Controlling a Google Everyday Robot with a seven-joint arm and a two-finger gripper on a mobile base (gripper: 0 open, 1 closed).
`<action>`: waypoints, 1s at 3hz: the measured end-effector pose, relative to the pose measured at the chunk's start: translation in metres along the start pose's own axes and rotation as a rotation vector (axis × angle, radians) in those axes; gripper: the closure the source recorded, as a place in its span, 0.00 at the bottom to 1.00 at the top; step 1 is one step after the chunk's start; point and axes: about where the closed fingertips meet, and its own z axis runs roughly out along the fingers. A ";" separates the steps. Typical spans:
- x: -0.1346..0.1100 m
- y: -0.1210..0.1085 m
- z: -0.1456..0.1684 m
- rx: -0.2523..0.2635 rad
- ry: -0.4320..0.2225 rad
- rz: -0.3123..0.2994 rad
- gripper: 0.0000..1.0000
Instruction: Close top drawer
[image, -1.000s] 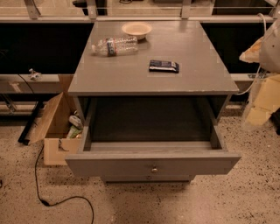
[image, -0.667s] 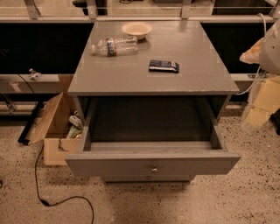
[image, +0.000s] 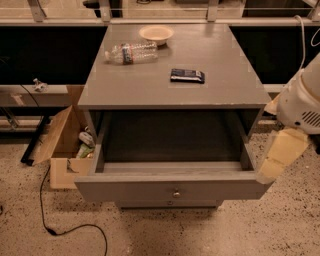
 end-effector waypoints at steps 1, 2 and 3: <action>0.010 0.022 0.040 -0.058 0.011 0.065 0.15; 0.017 0.042 0.075 -0.109 -0.012 0.115 0.38; 0.018 0.045 0.078 -0.113 -0.011 0.117 0.61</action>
Offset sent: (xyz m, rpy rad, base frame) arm -0.0471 0.0235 -0.1282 0.1415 0.1765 -0.1263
